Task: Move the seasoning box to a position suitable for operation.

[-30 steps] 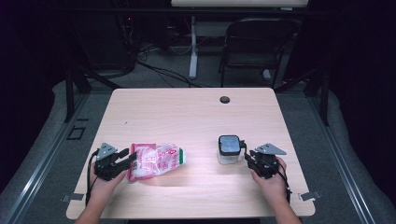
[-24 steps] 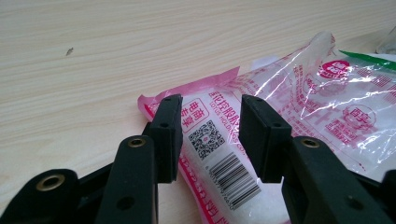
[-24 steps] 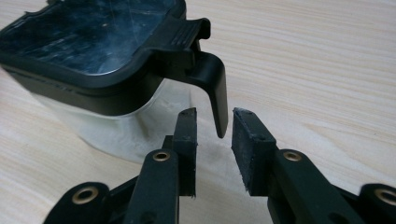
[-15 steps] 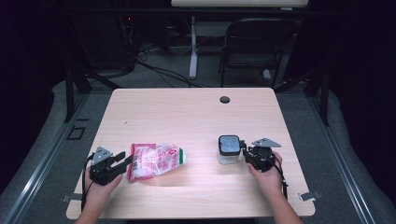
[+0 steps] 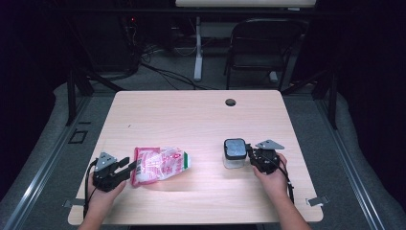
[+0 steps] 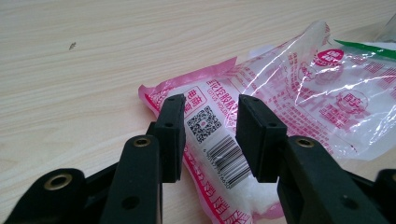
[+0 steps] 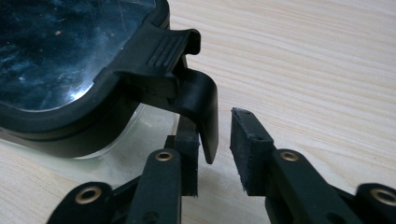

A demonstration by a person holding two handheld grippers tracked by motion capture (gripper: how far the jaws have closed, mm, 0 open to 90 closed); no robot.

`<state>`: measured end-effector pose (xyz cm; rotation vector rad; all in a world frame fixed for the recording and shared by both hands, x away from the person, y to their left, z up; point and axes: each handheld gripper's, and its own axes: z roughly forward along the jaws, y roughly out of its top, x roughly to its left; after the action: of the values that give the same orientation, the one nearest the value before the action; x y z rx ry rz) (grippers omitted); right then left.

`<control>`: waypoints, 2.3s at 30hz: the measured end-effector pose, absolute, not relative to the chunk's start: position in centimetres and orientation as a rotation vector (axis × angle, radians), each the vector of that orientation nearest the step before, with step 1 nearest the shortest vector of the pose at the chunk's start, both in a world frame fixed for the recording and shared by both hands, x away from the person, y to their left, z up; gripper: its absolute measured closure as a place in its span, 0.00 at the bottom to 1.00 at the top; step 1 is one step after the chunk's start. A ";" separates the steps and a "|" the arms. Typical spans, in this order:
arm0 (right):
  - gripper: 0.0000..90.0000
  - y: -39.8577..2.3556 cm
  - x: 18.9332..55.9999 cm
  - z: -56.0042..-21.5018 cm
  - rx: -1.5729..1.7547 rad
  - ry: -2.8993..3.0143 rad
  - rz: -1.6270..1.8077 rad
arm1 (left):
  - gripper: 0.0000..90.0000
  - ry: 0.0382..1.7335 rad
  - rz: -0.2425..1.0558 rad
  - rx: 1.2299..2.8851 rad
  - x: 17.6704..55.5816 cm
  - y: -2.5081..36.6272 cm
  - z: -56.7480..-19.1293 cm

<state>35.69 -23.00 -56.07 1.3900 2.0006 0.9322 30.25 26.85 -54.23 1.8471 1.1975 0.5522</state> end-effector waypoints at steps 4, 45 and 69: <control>0.89 -22.8 35.8 -56.0 1.397 2.003 0.937 | 0.70 1.203 0.550 1.848 30.1 27.0 -54.2; 0.95 -19.3 33.3 -55.1 1.192 2.088 1.064 | 0.70 1.165 0.523 1.861 30.2 26.0 -54.1; 0.91 -16.6 30.3 -56.0 1.180 2.211 1.079 | 0.78 0.853 0.423 1.993 29.2 16.7 -52.5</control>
<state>30.29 -16.60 -56.04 1.1802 2.2106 1.0789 29.17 16.73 -52.54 1.9929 0.8526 0.4230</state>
